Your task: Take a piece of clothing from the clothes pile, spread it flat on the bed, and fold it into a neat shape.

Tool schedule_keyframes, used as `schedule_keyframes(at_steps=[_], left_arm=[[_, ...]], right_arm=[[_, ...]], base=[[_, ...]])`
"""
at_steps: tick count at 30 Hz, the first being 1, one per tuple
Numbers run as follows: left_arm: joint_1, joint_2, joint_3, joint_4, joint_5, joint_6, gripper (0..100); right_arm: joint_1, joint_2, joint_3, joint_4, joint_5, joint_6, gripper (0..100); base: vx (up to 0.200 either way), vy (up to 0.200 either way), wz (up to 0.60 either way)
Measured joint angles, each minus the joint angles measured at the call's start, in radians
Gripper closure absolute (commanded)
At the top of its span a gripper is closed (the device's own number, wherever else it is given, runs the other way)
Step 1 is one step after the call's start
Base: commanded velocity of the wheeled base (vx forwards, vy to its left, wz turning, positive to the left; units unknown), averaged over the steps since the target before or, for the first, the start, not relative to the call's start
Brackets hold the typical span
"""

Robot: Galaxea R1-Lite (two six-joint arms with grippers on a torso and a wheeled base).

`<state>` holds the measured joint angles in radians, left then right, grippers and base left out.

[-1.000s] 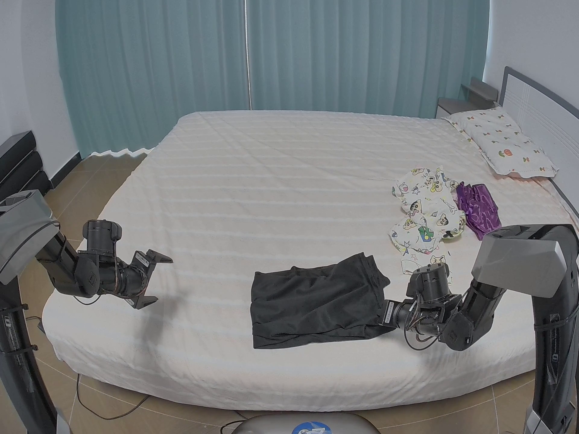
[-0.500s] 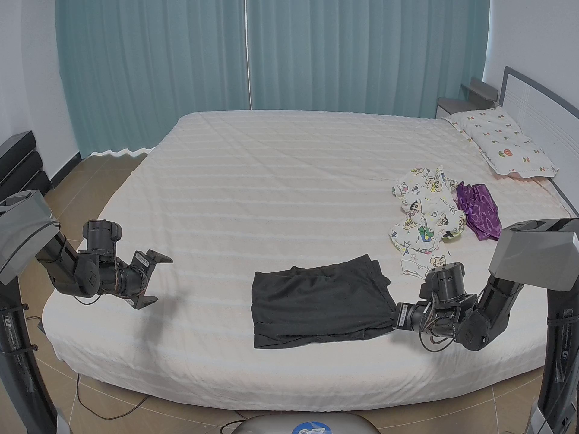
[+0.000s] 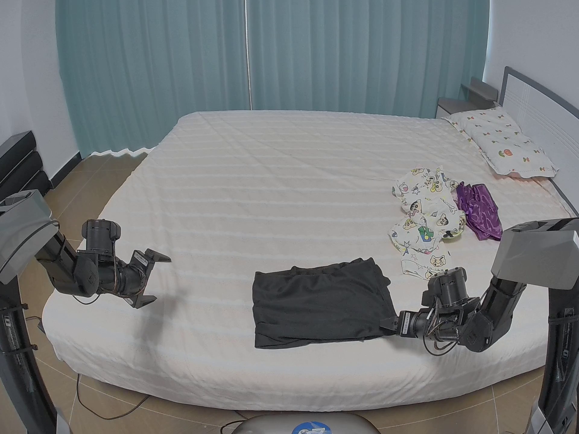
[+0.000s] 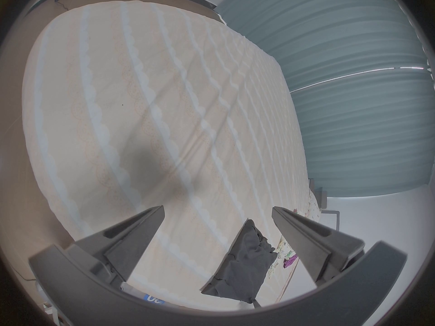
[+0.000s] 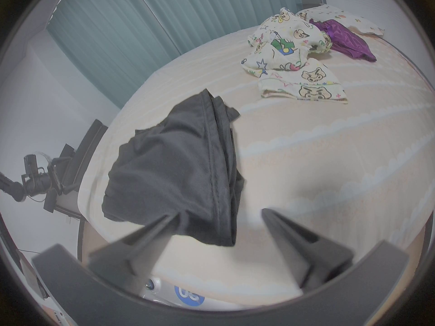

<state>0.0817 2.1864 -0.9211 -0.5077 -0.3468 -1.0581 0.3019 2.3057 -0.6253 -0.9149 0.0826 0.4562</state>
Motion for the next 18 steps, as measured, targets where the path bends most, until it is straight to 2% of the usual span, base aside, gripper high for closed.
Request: schedule_keyframes(at_steps=[4,10,18], left_arm=[[0.000,0.000,0.002,0.000,-0.001,0.002,0],[0.001,0.000,0.001,-0.001,0.001,0.001,0],[0.001,0.000,0.002,-0.002,0.005,0.000,0]], right_arm=[[-0.011,-0.018,-0.042,0.000,0.001,0.032,0],[-0.020,-0.010,-0.179,0.023,-0.005,0.078,0],[-0.019,0.095,-0.379,0.107,-0.018,0.091,0]], base=[[0.200,0.000,0.00],[0.000,0.000,0.00],[0.000,0.000,0.00]])
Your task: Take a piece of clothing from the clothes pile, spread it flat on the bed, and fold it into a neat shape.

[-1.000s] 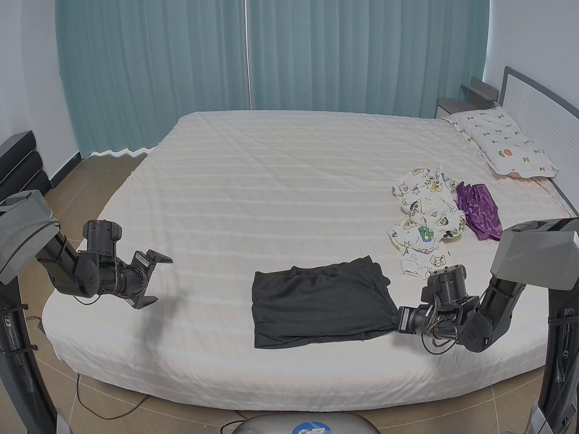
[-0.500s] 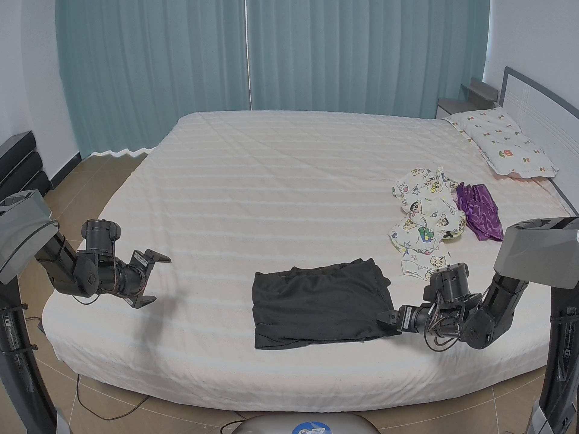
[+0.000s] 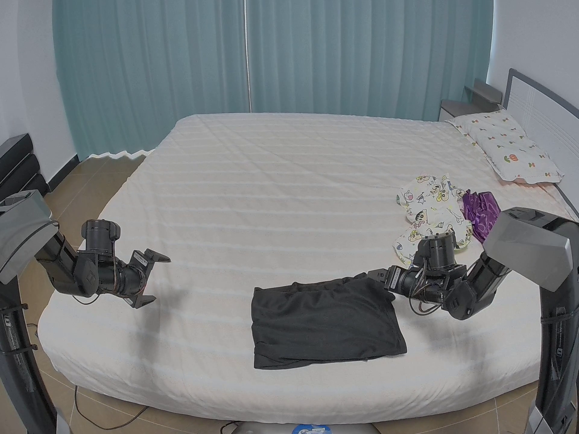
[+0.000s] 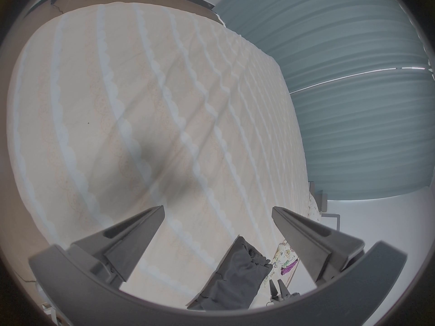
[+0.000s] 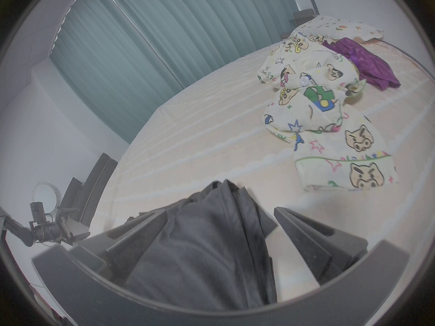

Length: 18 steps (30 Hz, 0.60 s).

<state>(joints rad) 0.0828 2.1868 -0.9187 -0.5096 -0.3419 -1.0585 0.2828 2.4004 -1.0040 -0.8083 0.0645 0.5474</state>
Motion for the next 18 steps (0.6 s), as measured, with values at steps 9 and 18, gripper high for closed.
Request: schedule_keyframes(at_steps=[9,18], left_arm=[[0.000,0.000,0.004,-0.001,0.001,0.006,0],[-0.001,0.000,0.005,-0.001,0.001,0.007,0]], right_arm=[[0.001,0.091,-0.118,0.056,0.010,0.010,0],[0.004,0.113,-0.154,0.053,0.013,0.043,100]], base=[[0.000,0.000,0.00],[0.000,0.000,0.00]])
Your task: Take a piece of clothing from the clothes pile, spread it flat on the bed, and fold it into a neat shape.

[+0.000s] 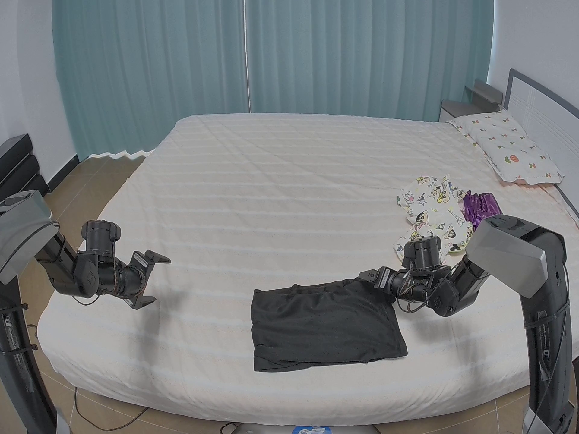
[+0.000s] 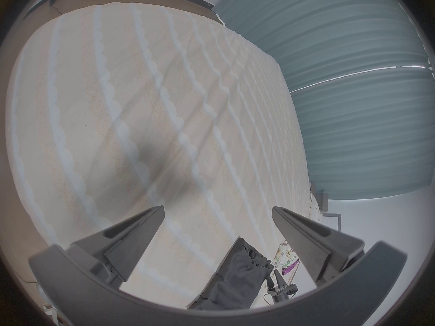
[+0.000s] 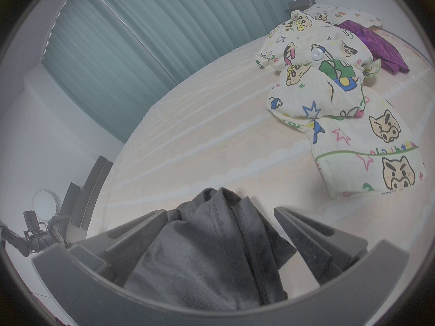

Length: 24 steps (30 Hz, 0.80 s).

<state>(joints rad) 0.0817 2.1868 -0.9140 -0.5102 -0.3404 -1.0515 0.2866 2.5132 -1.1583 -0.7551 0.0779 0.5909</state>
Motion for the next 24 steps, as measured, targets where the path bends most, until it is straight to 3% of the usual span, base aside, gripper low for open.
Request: schedule_keyframes(at_steps=[24], left_arm=[[0.000,0.000,-0.002,0.000,0.000,-0.001,0]], right_arm=[[-0.037,0.017,-0.048,-0.006,-0.051,0.041,100]], base=[[0.000,0.000,0.00]])
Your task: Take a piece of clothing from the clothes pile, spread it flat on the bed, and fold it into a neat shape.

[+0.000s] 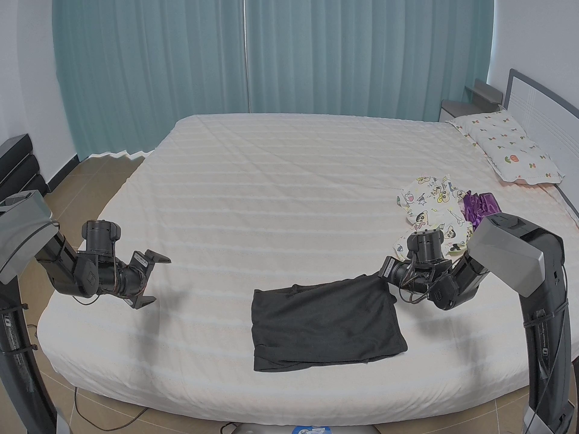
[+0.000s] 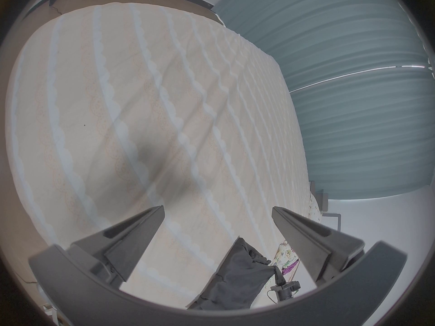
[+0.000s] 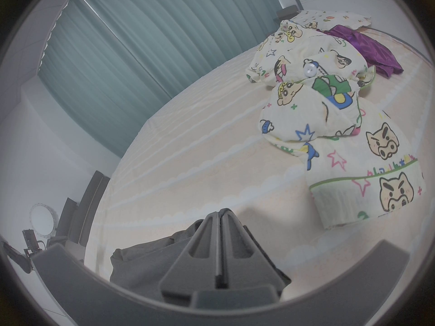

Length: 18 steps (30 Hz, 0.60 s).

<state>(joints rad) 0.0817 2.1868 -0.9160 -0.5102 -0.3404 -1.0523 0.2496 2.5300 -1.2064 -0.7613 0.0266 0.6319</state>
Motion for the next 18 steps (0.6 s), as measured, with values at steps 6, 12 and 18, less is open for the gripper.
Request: schedule_keyframes(at_steps=[6,12,18], left_arm=[[0.000,0.000,0.000,0.000,0.000,0.000,0],[0.000,0.000,0.000,0.000,0.000,-0.001,0],[0.000,0.000,0.000,0.000,0.000,-0.001,0]], right_arm=[[-0.012,0.002,0.004,0.001,0.000,0.000,100],[-0.038,0.003,0.006,0.005,-0.001,0.000,100],[-0.042,0.011,0.010,0.000,0.008,0.005,0]], base=[[0.000,0.000,0.00],[0.000,0.000,0.00],[0.000,0.000,0.00]])
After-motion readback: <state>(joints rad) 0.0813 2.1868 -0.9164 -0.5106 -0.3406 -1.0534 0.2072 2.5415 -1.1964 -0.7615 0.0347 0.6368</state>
